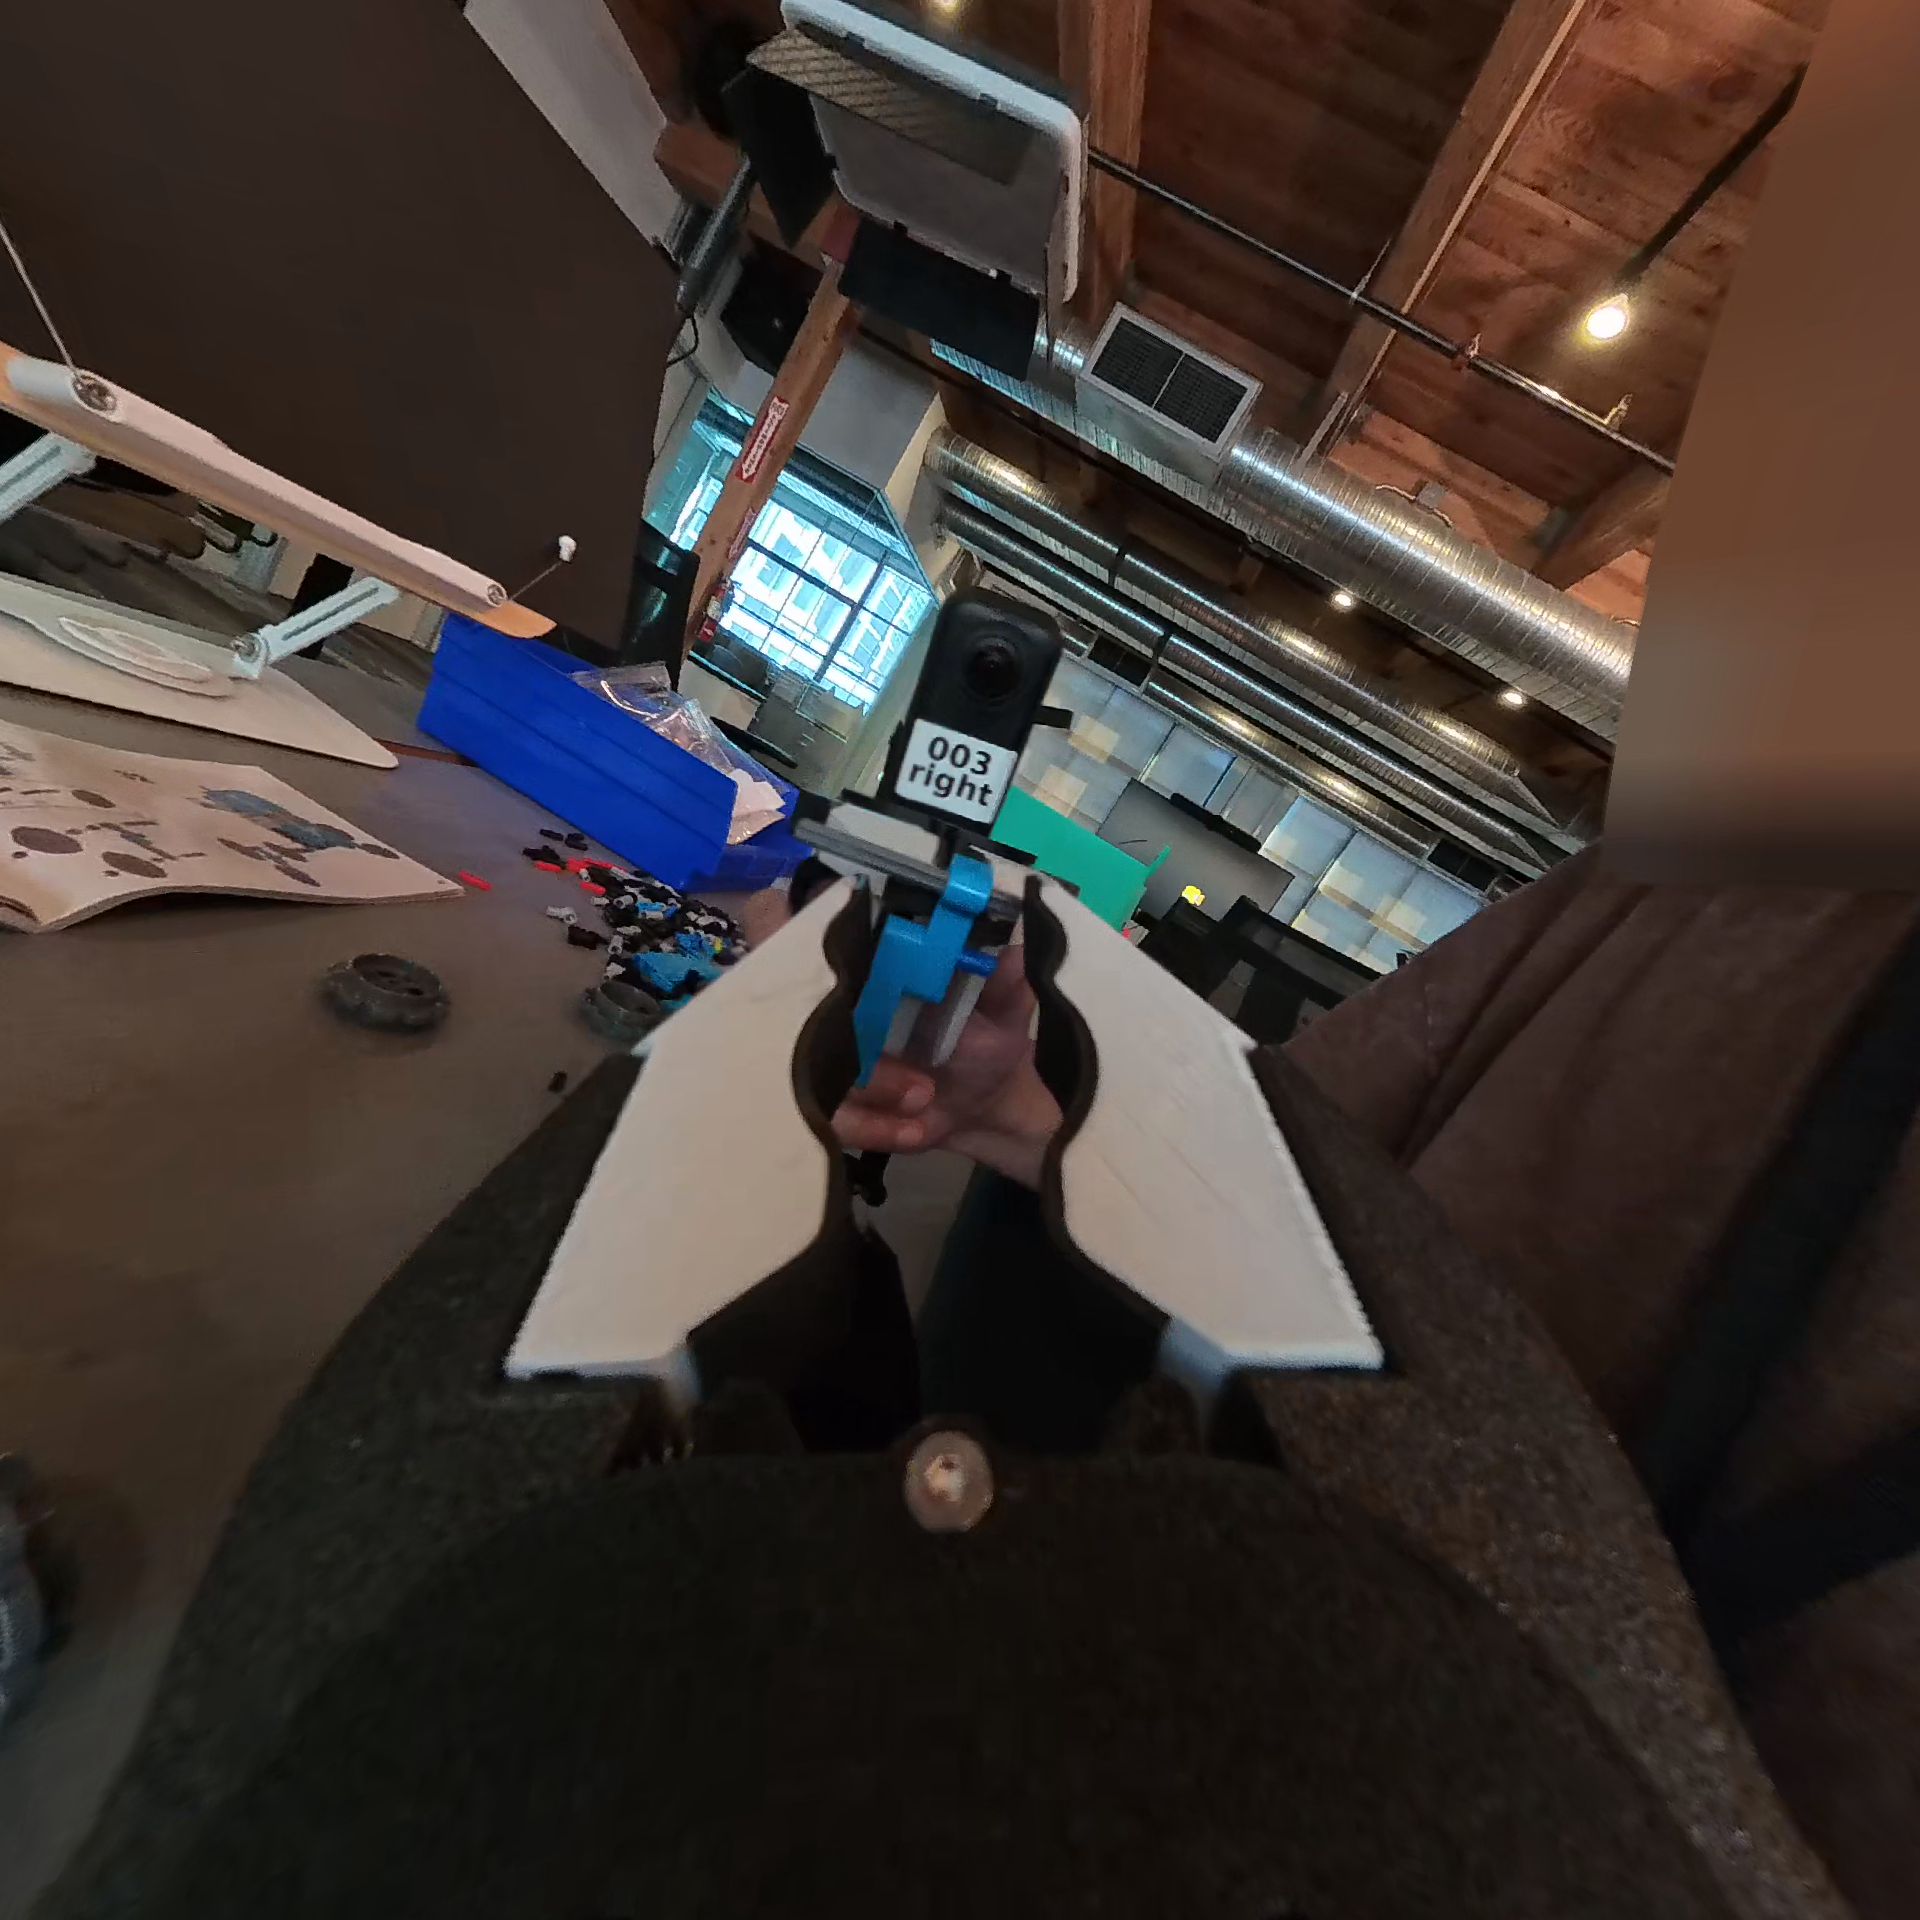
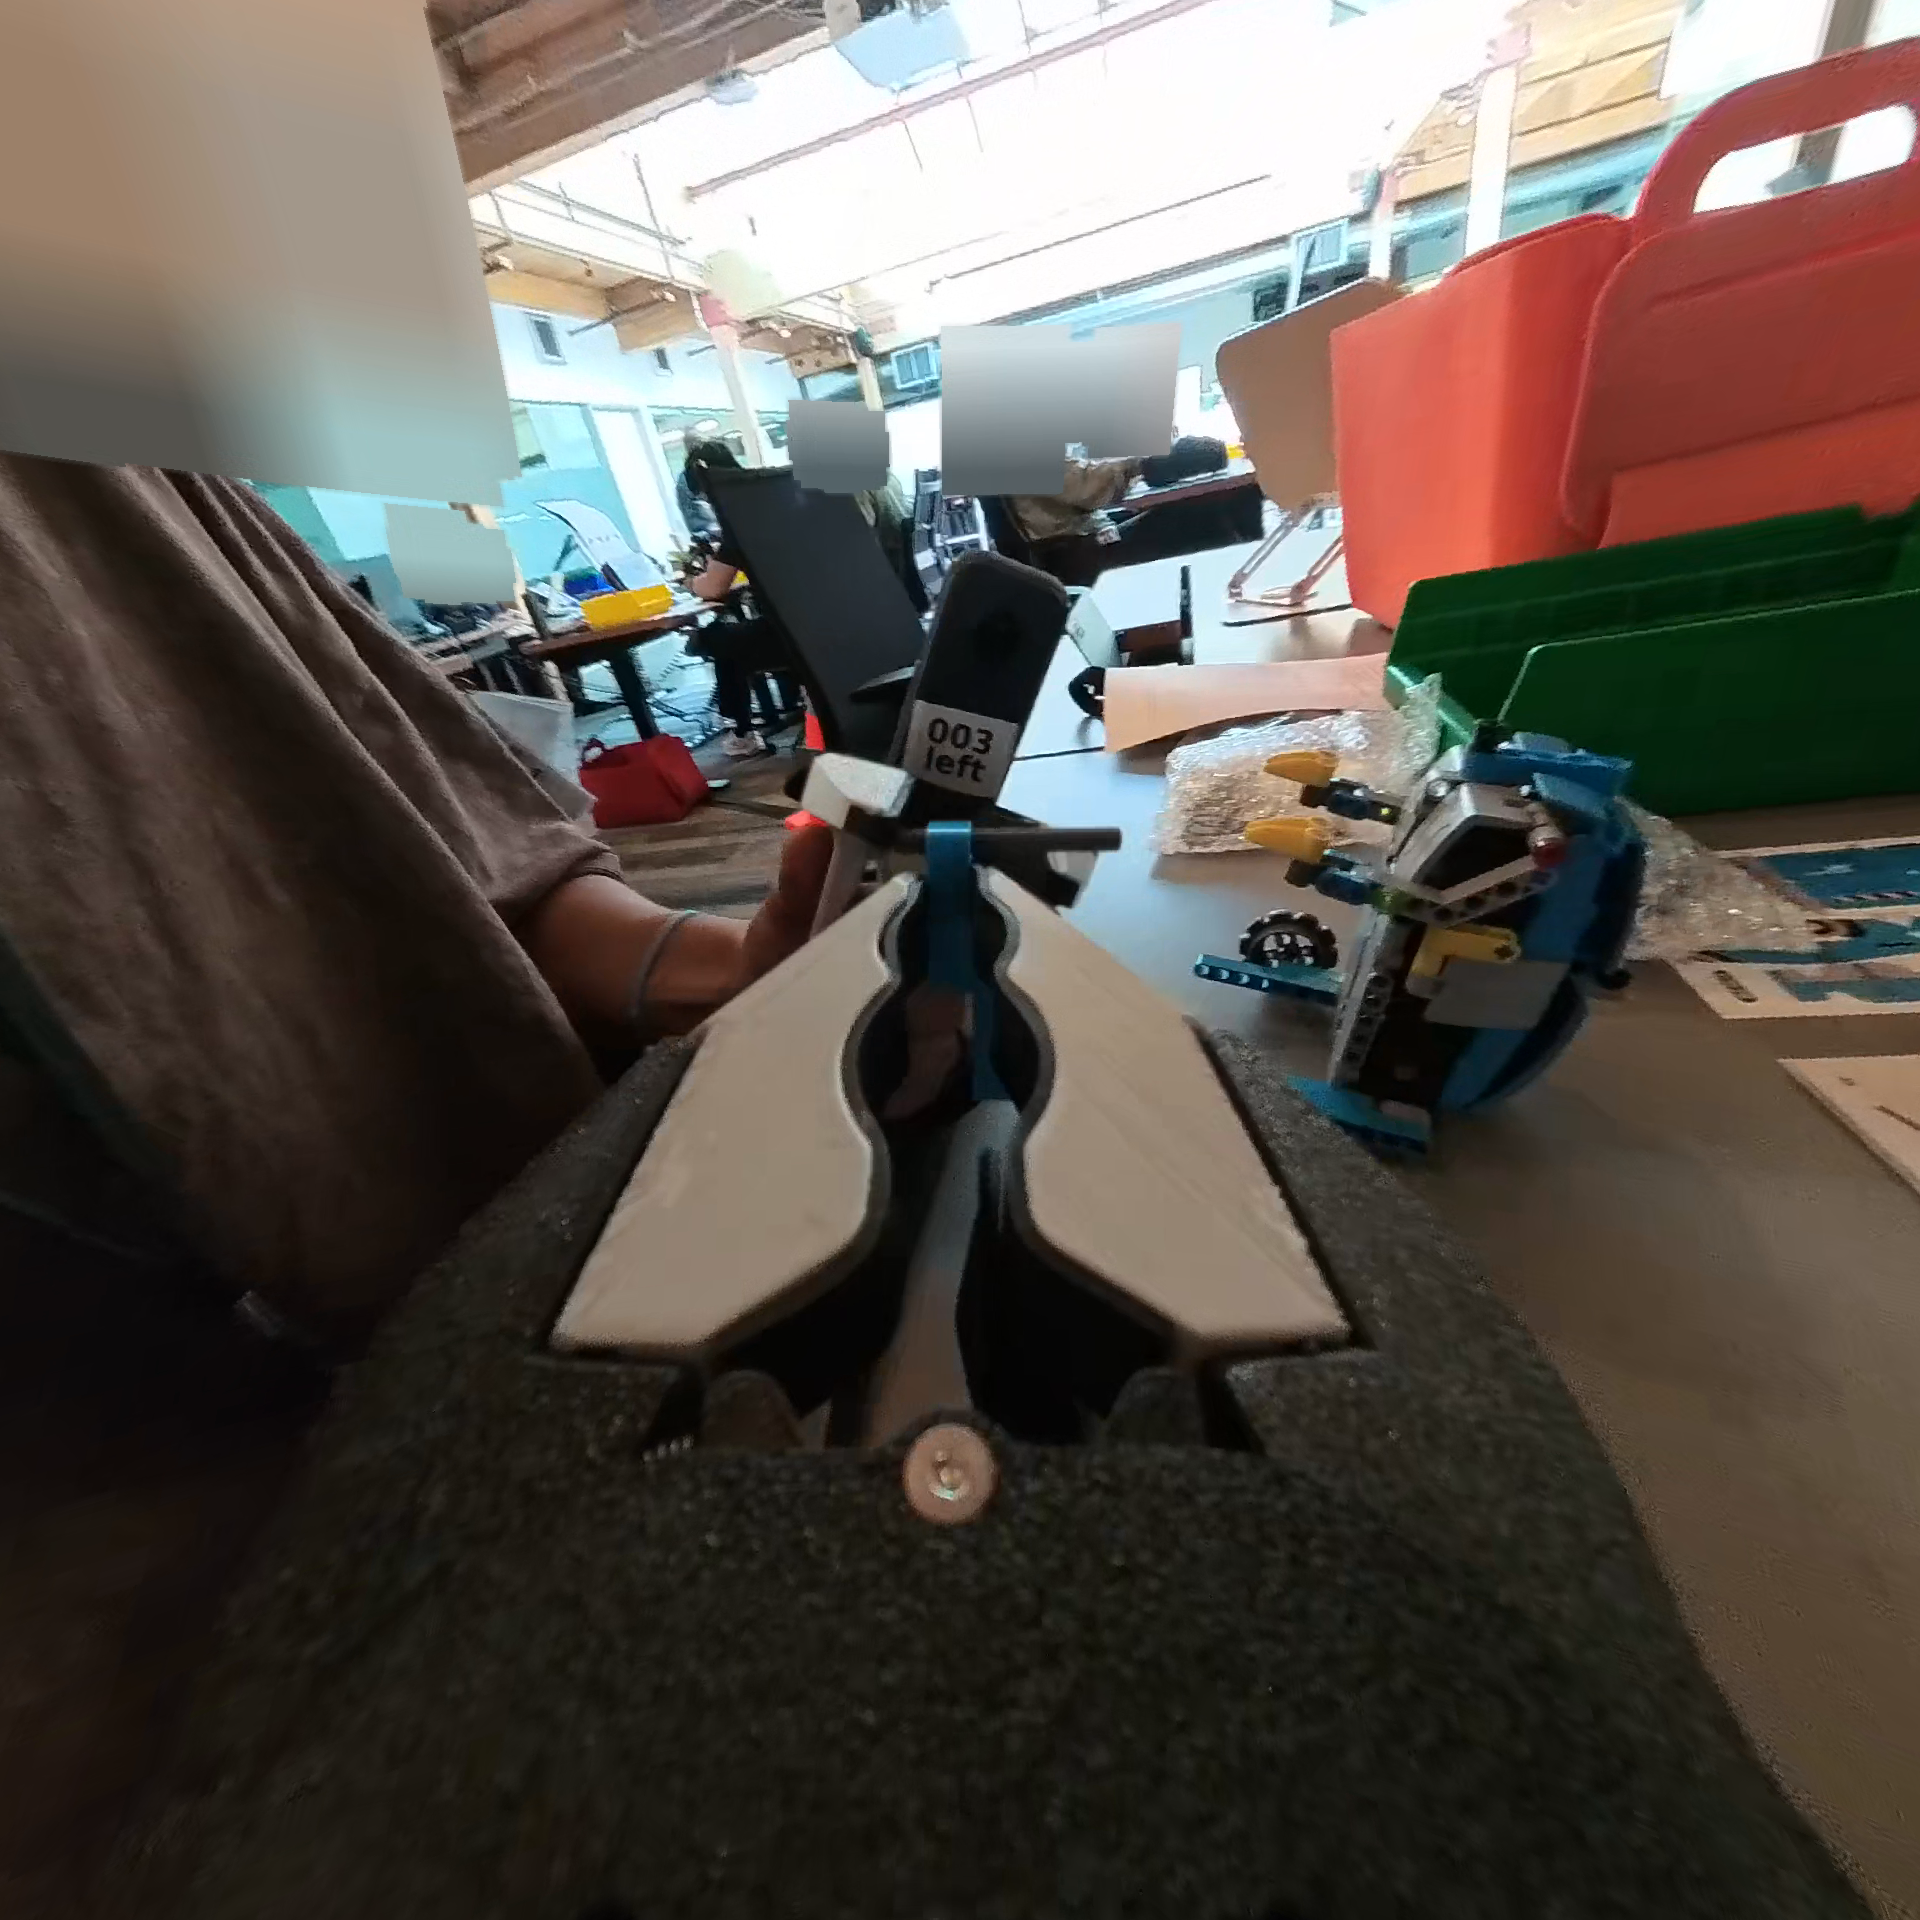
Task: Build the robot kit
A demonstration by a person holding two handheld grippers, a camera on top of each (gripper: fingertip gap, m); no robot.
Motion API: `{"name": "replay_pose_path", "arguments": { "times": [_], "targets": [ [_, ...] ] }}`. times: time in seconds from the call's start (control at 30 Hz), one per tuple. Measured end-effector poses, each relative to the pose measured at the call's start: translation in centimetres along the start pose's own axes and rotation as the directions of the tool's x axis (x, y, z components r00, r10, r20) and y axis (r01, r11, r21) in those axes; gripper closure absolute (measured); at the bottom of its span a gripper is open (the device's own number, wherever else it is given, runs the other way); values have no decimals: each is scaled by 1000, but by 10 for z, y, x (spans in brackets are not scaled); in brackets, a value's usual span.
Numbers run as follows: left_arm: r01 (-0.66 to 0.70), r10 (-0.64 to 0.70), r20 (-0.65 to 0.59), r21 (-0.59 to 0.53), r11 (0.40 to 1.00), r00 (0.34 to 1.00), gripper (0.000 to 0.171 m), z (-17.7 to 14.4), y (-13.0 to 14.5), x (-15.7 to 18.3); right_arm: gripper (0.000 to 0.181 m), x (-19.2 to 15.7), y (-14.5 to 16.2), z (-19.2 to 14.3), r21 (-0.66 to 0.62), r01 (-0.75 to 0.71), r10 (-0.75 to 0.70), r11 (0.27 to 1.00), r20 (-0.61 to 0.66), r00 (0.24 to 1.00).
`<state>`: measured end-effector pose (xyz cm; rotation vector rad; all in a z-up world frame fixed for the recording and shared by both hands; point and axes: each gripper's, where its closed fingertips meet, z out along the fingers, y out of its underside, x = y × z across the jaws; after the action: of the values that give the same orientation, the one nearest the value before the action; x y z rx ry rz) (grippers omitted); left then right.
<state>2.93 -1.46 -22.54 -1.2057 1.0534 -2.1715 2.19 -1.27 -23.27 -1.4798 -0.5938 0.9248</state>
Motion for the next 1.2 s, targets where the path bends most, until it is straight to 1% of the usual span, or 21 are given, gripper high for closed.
{"name": "replay_pose_path", "arguments": {
  "times": [0.03,0.13,0.2,0.27,0.37,0.4,0.43,0.47,0.53,0.57,0.63,0.67,0.77,0.83,0.87,0.93,1.07,1.13,1.2],
  "targets": [
    [2,-2,-9,-7,1000,1000,147,0,1,1,173,0,1,0,-5,-9,9,1000,7,1000],
    [-4,3,-22,-36,999,1000,150,1,6,4,173,-2,6,1,-33,-8,8,999,29,1000],
    [-25,25,0,-59,998,1000,151,0,9,2,173,-1,10,0,-56,1,1,998,29,1000],
    [-70,73,30,-83,994,997,151,-1,11,0,173,0,12,0,-75,-6,8,997,31,999],
    [-184,198,91,-139,973,976,153,-1,16,-4,172,2,16,-1,-103,-36,40,994,35,999],
    [-236,258,115,-173,956,959,159,-1,19,-6,170,2,18,-4,-128,-38,44,991,46,998],
    [-299,333,149,-212,931,931,159,-2,21,-10,167,7,20,-10,-167,-32,38,985,33,999],
    [-366,414,179,-249,897,892,160,-5,21,-13,159,14,19,-20,-191,-35,36,981,5,999],
    [-471,554,226,-333,817,801,160,-15,19,-21,159,34,10,-45,-181,-62,49,982,-75,996],
    [-503,600,240,-363,785,763,160,-20,18,-24,159,43,9,-57,-186,-81,60,979,-116,991],
    [-522,636,251,-396,756,730,160,-28,19,-26,160,55,19,-71,-235,-107,67,966,-175,982],
    [-528,647,255,-406,746,719,161,-30,19,-27,161,58,27,-73,-268,-117,67,956,-188,980],
    [-549,687,264,-440,710,677,162,-32,20,-32,160,55,57,-65,-408,-144,77,902,-177,981],
    [-554,691,269,-437,708,671,163,-32,19,-32,161,60,76,-73,-527,-127,12,841,-216,976],
    [-558,690,270,-428,711,671,167,-32,18,-31,163,66,80,-82,-557,-127,-17,820,-247,969],
    [-557,681,283,-409,722,675,168,-34,15,-29,163,80,78,-103,-570,-169,-41,804,-336,941],
    [-541,654,292,-384,748,698,168,-35,12,-29,163,93,76,-135,-517,-229,-36,825,-453,891],
    [-529,637,277,-377,761,719,168,-33,14,-28,163,93,77,-132,-486,-245,-13,839,-468,884],
    [-510,612,245,-370,776,752,168,-30,18,-26,163,87,65,-112,-411,-232,31,882,-441,897]
  ]
}}
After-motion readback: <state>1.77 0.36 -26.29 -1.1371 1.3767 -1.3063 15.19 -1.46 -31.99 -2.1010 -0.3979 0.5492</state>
